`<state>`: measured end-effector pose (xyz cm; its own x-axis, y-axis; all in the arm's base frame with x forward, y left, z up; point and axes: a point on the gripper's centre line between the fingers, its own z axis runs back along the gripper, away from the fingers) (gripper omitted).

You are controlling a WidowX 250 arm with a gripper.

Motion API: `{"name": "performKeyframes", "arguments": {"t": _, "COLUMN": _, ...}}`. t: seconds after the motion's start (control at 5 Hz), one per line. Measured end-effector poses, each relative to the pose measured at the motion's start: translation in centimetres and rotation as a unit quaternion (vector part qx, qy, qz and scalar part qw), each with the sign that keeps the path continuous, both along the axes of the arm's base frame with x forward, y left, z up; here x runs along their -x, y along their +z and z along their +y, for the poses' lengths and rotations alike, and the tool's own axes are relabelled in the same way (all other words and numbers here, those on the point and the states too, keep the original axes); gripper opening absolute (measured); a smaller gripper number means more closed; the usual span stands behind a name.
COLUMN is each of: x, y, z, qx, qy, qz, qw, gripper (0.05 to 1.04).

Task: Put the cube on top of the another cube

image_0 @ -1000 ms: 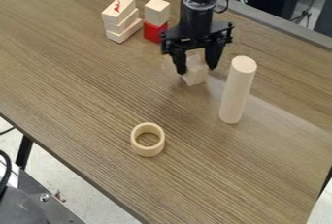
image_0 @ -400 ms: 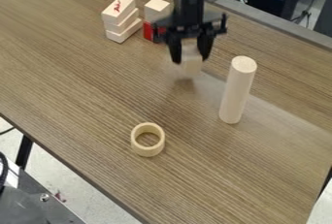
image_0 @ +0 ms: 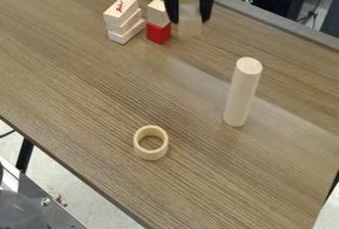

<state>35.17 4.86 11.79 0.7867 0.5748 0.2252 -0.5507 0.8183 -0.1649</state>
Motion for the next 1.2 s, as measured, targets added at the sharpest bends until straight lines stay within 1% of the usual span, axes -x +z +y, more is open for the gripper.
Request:
{"name": "performKeyframes", "arguments": {"t": 0.2, "x": -0.8, "y": 2.3, "z": 1.1, "qx": -0.013, "qy": -0.036, "qz": -0.004, "qw": 0.9992, "gripper": 0.562}}
{"name": "performKeyframes", "arguments": {"t": 0.4, "x": -1.4, "y": 2.0, "z": 1.6, "qx": -0.012, "qy": -0.055, "qz": 0.012, "qw": 0.9983, "gripper": 0.562}}
{"name": "performKeyframes", "arguments": {"t": 0.6, "x": -2.0, "y": 2.4, "z": 2.2, "qx": -0.018, "qy": -0.061, "qz": 0.010, "qw": 0.9979, "gripper": 0.562}}
{"name": "performKeyframes", "arguments": {"t": 0.8, "x": -2.5, "y": 2.2, "z": 2.6, "qx": -0.020, "qy": -0.075, "qz": 0.017, "qw": 0.9969, "gripper": 0.562}}
{"name": "performKeyframes", "arguments": {"t": 1.0, "x": -2.9, "y": 1.9, "z": 3.1, "qx": -0.018, "qy": -0.085, "qz": 0.019, "qw": 0.9960, "gripper": 0.562}}
{"name": "performKeyframes", "arguments": {"t": 1.2, "x": -3.4, "y": 2.2, "z": 3.7, "qx": -0.022, "qy": -0.103, "qz": 0.015, "qw": 0.9943, "gripper": 0.562}}
